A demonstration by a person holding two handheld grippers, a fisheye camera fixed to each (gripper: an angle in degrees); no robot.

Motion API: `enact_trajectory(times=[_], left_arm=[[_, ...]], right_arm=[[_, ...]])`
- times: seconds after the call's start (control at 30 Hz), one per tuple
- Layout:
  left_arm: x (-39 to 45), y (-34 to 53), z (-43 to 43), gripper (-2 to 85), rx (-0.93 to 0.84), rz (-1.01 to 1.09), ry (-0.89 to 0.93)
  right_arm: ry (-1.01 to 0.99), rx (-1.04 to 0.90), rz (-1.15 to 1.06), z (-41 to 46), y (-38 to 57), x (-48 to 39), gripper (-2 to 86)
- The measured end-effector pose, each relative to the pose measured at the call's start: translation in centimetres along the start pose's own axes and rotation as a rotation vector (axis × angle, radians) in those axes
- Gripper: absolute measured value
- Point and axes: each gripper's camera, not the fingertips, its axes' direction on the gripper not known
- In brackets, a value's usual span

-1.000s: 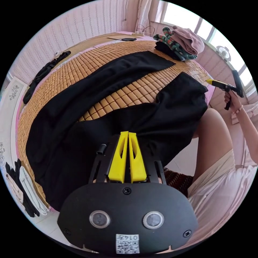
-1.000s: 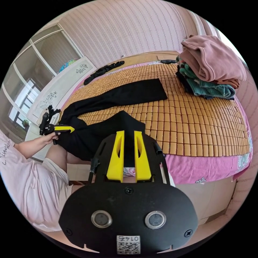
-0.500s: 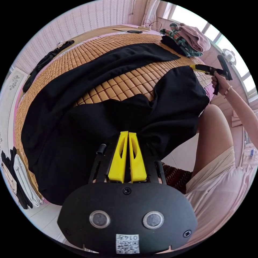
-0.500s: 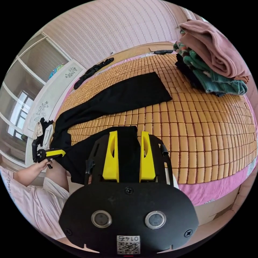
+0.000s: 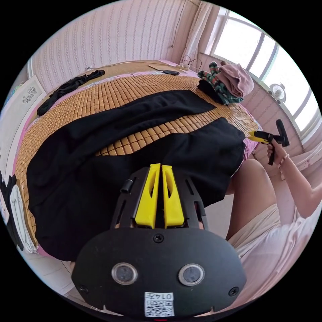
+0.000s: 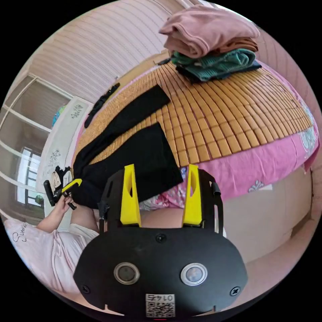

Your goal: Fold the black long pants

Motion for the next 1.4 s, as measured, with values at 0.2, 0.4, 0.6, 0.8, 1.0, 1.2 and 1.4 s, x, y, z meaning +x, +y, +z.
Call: enact_trajectory(times=[0.2,0.4,0.6,0.8,1.0,1.2,1.4], left_arm=[[-2.3,1.1,-4.5,-0.6,0.029,-0.031,-0.014],[-6.5,2.7,-9.2,-0.6,0.053,-0.114,-0.033],[-13.9,6.6,-16.0,-0.3,0.136,-0.32,-0.082],[-23.4,14.2,-22.2,2.8,0.157,-0.603,-0.169],[-31.4,23.2,-27.7,6.6,0.167,-0.843,-0.296],[-37.6,29.5,-30.7,10.6,0.296,-1.047,-0.182],[-42.3,31.0,-28.7,13.6,0.303,-1.079,-0.03]], right_arm=[[0.0,0.026,0.066,1.0,0.2,-1.4,13.7],[-0.049,0.073,0.032,-1.8,-0.2,-3.9,2.0],[0.132,0.082,0.145,-5.0,0.5,-4.2,1.5],[0.26,0.032,0.149,-6.2,-1.8,-10.1,2.5],[0.225,-0.012,-0.334,-3.0,-9.9,-29.0,3.0],[0.017,-0.189,-0.868,8.1,-17.3,-56.5,3.6],[-0.011,-0.315,-1.325,20.7,-16.8,-82.9,6.0]])
